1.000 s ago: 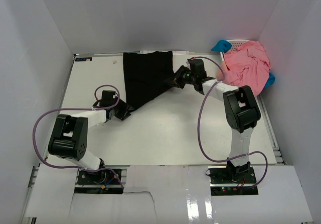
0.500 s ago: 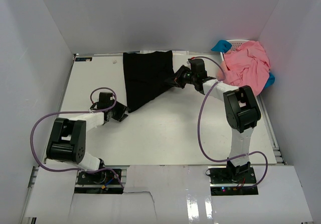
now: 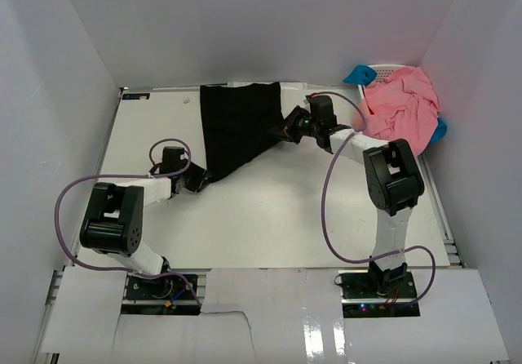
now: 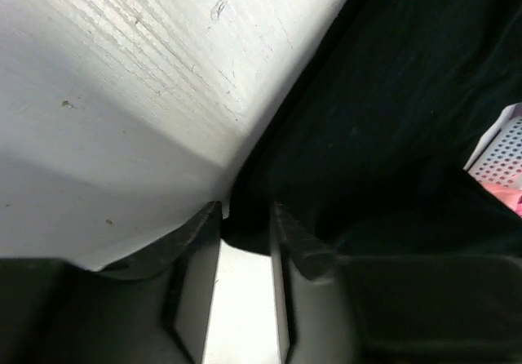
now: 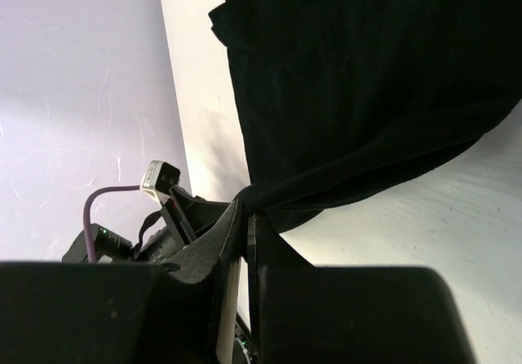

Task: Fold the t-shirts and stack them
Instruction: Grab one side of the 2/3 rectangular tshirt with both arms, then fold the long partially folded tshirt into a neat square

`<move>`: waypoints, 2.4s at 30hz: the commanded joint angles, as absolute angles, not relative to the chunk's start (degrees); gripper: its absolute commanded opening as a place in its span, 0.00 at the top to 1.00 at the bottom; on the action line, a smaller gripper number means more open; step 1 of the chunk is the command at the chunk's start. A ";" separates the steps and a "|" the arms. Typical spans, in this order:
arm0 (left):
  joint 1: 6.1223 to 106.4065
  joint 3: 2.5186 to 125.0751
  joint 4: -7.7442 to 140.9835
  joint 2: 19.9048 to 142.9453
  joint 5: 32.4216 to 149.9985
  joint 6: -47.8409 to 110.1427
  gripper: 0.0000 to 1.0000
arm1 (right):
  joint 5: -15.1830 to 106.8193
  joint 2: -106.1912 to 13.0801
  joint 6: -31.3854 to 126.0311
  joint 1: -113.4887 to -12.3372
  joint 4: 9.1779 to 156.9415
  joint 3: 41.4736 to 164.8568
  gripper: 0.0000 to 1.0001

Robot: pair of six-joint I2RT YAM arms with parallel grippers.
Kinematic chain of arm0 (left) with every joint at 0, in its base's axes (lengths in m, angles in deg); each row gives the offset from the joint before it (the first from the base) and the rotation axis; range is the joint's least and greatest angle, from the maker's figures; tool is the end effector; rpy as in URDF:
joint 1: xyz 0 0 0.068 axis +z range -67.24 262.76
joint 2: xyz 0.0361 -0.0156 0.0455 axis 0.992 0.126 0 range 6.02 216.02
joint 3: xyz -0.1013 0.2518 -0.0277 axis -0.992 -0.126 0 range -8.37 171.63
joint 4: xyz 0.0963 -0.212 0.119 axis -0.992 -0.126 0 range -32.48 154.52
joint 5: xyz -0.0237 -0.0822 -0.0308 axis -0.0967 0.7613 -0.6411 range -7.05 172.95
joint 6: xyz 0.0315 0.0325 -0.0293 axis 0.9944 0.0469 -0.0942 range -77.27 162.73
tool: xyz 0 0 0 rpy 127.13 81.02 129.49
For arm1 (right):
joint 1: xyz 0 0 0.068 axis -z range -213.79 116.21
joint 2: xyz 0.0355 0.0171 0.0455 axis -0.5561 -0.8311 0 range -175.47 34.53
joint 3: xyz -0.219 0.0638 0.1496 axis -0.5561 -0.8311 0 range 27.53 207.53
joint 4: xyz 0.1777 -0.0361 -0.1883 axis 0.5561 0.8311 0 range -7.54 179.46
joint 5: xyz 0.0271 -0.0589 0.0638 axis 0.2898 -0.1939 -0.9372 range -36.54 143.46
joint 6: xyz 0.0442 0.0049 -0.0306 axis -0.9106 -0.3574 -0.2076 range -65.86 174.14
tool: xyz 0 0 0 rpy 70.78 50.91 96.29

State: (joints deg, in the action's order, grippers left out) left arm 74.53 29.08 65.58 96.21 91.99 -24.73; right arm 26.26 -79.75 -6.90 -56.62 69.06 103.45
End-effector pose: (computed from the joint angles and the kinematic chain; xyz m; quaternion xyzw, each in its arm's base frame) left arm 0.2810 -0.0463 0.1332 -0.4428 0.8314 -0.2596 0.2127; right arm 0.4117 0.1912 0.2045 0.1487 0.8158 0.4967 0.2562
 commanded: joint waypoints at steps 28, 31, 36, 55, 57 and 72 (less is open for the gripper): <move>74.85 30.14 49.84 90.05 104.12 -7.10 1.00 | 26.21 -52.67 11.50 -57.51 79.73 66.30 0.92; 74.77 26.98 48.88 87.33 106.67 -6.49 1.00 | 26.74 -49.51 12.91 -57.87 81.06 61.57 0.92; 72.84 22.40 45.19 78.46 109.58 -6.75 1.00 | 27.09 -42.92 13.97 -58.04 84.29 54.52 0.92; 68.09 21.94 30.33 59.81 111.34 -12.55 1.00 | 26.30 -25.42 17.93 -58.31 109.18 59.69 0.92; 68.17 23.17 29.80 58.93 110.29 -13.52 1.00 | 26.12 -25.77 18.10 -58.31 109.62 61.01 0.92; 72.21 47.42 29.80 74.30 108.61 -9.92 1.00 | 31.30 -35.87 22.93 -57.52 115.59 82.89 0.92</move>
